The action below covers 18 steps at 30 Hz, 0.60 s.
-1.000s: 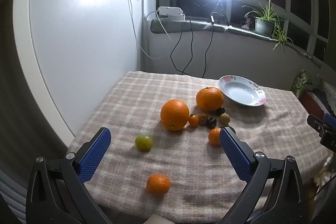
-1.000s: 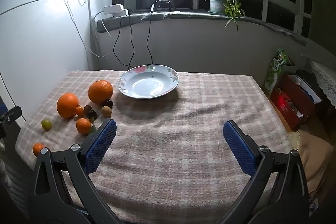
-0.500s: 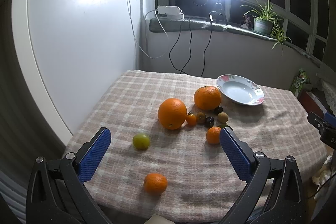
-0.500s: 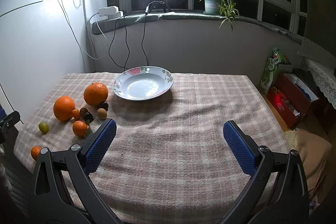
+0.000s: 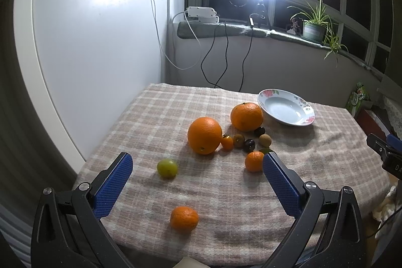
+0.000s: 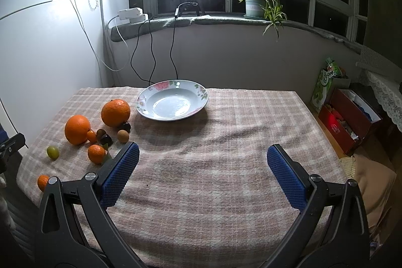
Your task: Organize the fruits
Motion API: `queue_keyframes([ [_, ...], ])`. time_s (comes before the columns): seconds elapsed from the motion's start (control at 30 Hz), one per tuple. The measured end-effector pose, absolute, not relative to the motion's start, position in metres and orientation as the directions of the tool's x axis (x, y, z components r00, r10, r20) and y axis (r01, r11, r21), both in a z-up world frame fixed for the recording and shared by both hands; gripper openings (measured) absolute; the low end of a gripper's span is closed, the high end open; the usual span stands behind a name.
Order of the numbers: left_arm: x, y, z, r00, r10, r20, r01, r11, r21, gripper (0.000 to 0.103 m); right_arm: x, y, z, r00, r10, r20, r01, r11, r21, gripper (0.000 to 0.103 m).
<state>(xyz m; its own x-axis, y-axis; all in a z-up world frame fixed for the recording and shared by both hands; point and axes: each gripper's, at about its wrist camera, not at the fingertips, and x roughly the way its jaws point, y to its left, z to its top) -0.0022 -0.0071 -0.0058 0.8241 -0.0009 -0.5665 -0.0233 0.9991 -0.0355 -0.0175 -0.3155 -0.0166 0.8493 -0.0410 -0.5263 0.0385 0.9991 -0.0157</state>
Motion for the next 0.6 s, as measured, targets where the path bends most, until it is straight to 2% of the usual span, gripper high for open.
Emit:
queue_keyframes([
  [0.6,-0.0036,-0.0079,-0.0053,0.827,-0.003,-0.563,-0.022,0.999,-0.038,0.102,-0.0186,-0.3146,-0.0154,0.849,-0.044,-0.526,0.038,0.999,-0.021,0.103],
])
